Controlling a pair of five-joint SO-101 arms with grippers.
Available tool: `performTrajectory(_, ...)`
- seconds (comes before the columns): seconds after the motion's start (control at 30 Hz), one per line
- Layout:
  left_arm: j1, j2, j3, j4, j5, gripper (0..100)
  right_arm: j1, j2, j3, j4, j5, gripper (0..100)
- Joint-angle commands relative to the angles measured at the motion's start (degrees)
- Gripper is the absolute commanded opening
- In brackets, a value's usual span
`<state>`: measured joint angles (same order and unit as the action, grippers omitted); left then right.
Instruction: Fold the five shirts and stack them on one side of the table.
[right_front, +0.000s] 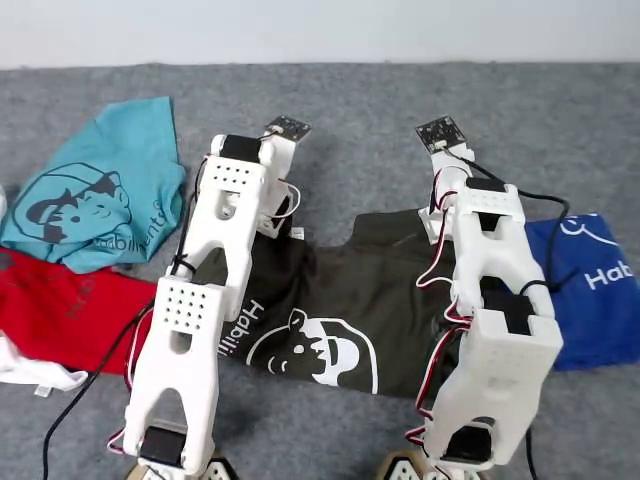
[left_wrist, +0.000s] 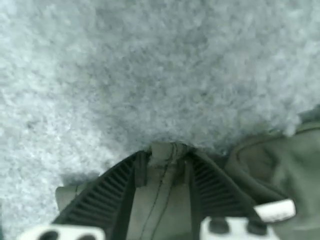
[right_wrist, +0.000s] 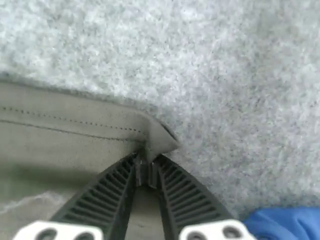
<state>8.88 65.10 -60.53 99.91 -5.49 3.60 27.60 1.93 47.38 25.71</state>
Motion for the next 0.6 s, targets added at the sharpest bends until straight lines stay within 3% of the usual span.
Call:
performTrajectory(0.0, 1.23, -0.35, -1.19, 0.53, 0.26, 6, -0.48, -0.4, -1.58, 0.48, 0.7, 1.0)
performTrajectory(0.07, 1.67, -0.26, -2.51, 0.53, 0.26, 1, -0.48, -0.4, -1.58, 0.57, 0.7, 1.0)
performTrajectory(0.33, 1.85, -0.44, -3.91, 0.62, 0.44, 1, -0.22, -1.01, -2.29, 4.0, 0.44, 1.0)
performTrajectory(0.57, -2.11, -10.73, -7.69, 0.7, 0.53, 1, -0.4, -7.16, -7.03, 12.0, 0.18, 1.0)
